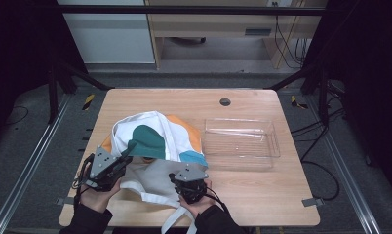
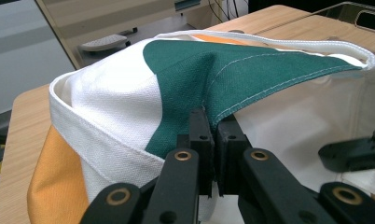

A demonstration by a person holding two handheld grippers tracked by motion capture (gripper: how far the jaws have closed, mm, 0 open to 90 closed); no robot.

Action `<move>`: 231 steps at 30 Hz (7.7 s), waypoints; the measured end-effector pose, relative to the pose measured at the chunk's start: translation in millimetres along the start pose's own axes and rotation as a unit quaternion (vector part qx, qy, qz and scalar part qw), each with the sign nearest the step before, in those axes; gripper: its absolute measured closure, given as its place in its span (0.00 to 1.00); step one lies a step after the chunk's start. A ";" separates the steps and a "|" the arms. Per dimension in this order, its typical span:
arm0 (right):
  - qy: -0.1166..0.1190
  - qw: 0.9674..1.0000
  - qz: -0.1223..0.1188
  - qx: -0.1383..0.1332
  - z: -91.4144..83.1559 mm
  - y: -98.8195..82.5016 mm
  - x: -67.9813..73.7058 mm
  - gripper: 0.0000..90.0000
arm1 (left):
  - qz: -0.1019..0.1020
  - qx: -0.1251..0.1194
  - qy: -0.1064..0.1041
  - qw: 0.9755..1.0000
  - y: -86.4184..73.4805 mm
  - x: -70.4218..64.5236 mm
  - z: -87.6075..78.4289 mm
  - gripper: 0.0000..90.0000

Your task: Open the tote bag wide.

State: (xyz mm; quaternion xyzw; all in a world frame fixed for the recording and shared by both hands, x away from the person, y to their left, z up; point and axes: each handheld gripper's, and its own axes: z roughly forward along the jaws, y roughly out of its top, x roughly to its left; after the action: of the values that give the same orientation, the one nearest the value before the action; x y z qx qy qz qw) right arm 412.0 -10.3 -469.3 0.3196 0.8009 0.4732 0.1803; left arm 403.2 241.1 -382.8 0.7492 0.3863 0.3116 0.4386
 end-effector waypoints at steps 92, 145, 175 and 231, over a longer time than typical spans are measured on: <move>-0.006 0.997 0.002 0.080 26.3 -32.3 12.1 1.00 | -0.054 -0.063 0.049 0.995 69.8 44.5 15.8 0.98; -0.001 0.997 -0.002 0.080 30.7 -30.0 14.6 1.00 | -0.069 0.027 0.093 0.993 40.4 77.2 97.9 0.98; -0.006 0.997 -0.008 0.081 30.7 -29.2 15.3 0.94 | -0.051 0.029 0.057 0.997 16.4 87.8 83.4 0.78; -0.135 0.991 -0.019 -0.014 1.8 37.8 -53.5 0.95 | -0.072 0.124 0.012 0.990 -66.2 75.1 55.8 0.97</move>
State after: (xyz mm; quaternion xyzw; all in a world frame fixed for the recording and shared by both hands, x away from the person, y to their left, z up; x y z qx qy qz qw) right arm 465.1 -32.6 -437.9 0.3628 0.7684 0.4332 0.3005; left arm 466.0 302.8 -456.2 0.7645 0.4798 0.2380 0.3588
